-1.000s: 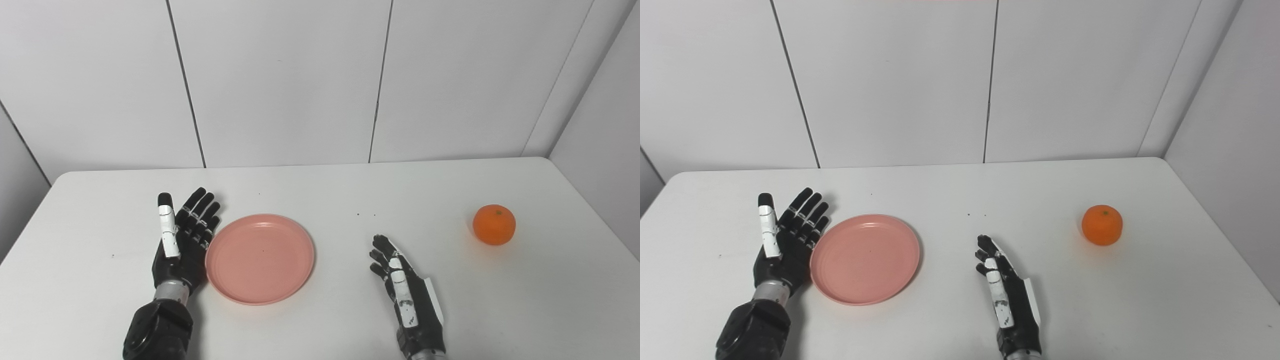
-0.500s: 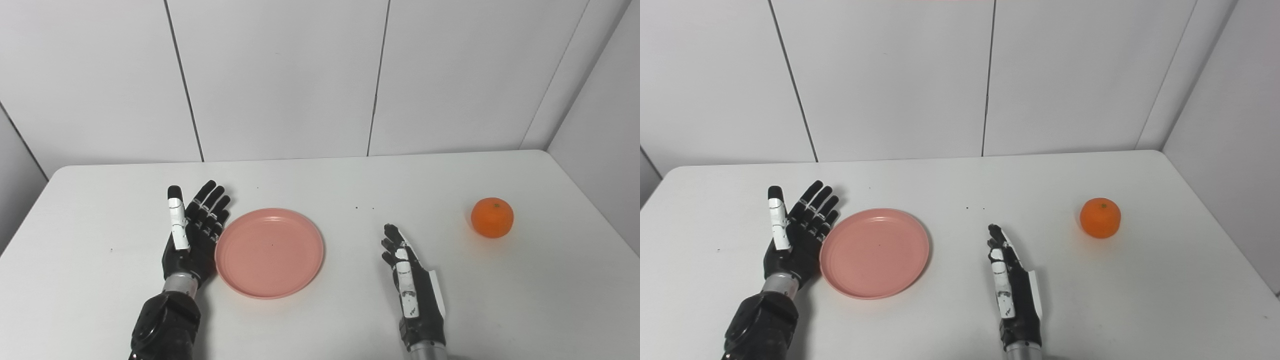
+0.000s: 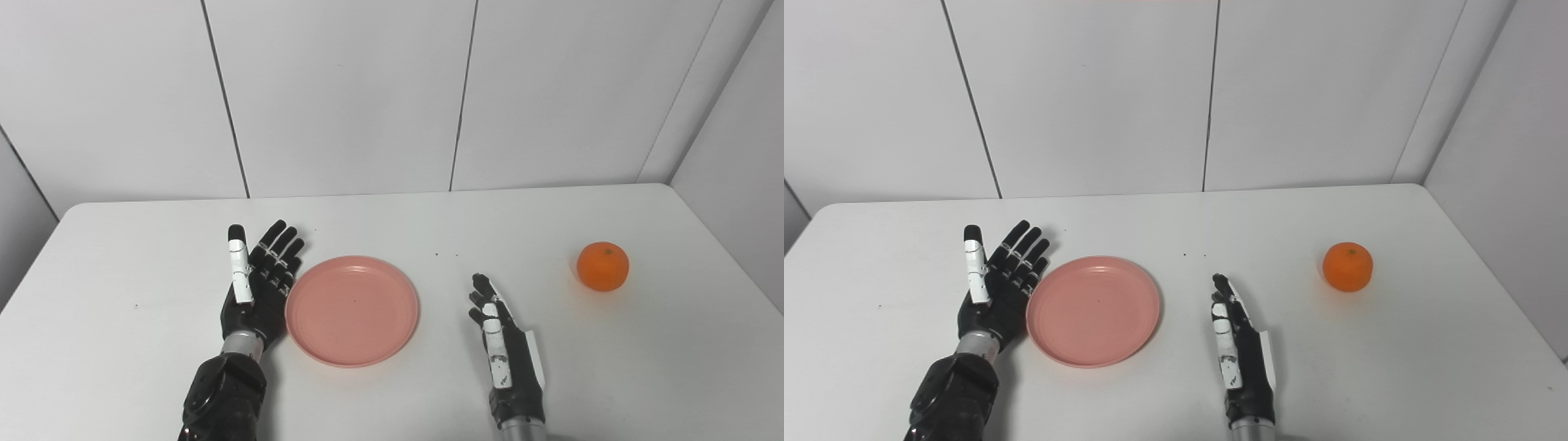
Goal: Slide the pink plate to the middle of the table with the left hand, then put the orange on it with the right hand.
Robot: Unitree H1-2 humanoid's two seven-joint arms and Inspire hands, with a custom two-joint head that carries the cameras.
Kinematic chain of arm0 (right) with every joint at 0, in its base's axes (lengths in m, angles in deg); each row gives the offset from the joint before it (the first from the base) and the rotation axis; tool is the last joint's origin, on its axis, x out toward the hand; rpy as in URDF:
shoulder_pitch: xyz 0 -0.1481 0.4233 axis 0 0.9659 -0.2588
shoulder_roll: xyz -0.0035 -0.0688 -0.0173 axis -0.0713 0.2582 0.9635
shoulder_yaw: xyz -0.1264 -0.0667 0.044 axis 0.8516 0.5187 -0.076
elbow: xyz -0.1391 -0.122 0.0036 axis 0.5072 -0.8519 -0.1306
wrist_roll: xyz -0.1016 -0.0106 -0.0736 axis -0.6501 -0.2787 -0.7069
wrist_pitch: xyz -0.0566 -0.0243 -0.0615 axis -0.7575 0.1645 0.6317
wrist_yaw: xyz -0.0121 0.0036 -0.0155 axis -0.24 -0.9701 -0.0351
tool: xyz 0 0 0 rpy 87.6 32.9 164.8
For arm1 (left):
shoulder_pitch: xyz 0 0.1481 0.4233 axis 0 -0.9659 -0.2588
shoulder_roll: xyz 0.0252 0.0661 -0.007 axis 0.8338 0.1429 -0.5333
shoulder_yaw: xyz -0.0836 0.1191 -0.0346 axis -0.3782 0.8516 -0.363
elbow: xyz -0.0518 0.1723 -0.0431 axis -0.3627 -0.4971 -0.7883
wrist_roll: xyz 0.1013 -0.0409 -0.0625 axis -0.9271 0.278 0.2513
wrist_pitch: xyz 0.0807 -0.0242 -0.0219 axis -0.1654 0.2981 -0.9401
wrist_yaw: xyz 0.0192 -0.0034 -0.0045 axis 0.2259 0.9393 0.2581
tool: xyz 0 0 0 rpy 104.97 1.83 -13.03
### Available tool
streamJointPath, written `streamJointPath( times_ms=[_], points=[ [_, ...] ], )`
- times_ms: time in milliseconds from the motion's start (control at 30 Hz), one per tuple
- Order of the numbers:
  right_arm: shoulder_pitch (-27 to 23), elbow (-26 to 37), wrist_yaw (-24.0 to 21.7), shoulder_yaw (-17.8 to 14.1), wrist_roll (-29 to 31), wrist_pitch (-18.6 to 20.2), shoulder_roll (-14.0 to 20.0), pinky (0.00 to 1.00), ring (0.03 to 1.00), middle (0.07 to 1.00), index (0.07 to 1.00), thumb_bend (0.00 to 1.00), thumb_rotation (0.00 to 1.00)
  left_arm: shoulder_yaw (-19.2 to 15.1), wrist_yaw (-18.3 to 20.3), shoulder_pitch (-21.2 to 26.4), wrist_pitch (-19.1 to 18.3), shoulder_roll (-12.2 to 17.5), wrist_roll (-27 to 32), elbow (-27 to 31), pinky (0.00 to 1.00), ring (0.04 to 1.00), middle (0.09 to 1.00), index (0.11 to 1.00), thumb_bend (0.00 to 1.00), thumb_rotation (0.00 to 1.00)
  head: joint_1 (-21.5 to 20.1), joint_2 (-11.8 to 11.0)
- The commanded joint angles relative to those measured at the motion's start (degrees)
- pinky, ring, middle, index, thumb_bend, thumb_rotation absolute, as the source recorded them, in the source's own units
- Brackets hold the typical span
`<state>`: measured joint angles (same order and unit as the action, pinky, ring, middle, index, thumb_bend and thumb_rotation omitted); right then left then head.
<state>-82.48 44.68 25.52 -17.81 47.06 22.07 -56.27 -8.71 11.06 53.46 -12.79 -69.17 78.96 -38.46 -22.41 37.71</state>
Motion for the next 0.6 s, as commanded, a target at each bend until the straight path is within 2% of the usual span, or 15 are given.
streamJointPath(
  times_ms=[0, 467, 567],
  points=[
    [0.5, -2.6, 0.6, 0.5, -0.6, -2.4, -1.2, 0.91, 0.912, 0.92, 0.866, 0.8, 0.98, -0.3, -1.7, -0.5, -2.8, -0.7, -0.1, -2.3, 1.0, 0.871, 0.816, 0.729, 0.86, 0.79, -0.2, -0.1],
    [0.0, -3.3, 1.7, 1.6, -1.9, -1.9, -1.4, 0.91, 0.926, 0.928, 0.88, 0.76, 0.96, 0.0, -1.6, -0.3, -2.5, -1.3, -0.2, -3.4, 1.0, 0.863, 0.805, 0.678, 0.86, 0.78, -2.6, -0.7],
    [-0.3, -4.1, 2.3, 1.8, -2.2, -2.4, -1.5, 0.91, 0.917, 0.919, 0.871, 0.75, 0.96, -0.1, -1.3, -0.2, -2.6, -1.2, 0.1, -3.5, 1.0, 0.867, 0.807, 0.703, 0.86, 0.79, -3.0, -0.8]
  ],
)
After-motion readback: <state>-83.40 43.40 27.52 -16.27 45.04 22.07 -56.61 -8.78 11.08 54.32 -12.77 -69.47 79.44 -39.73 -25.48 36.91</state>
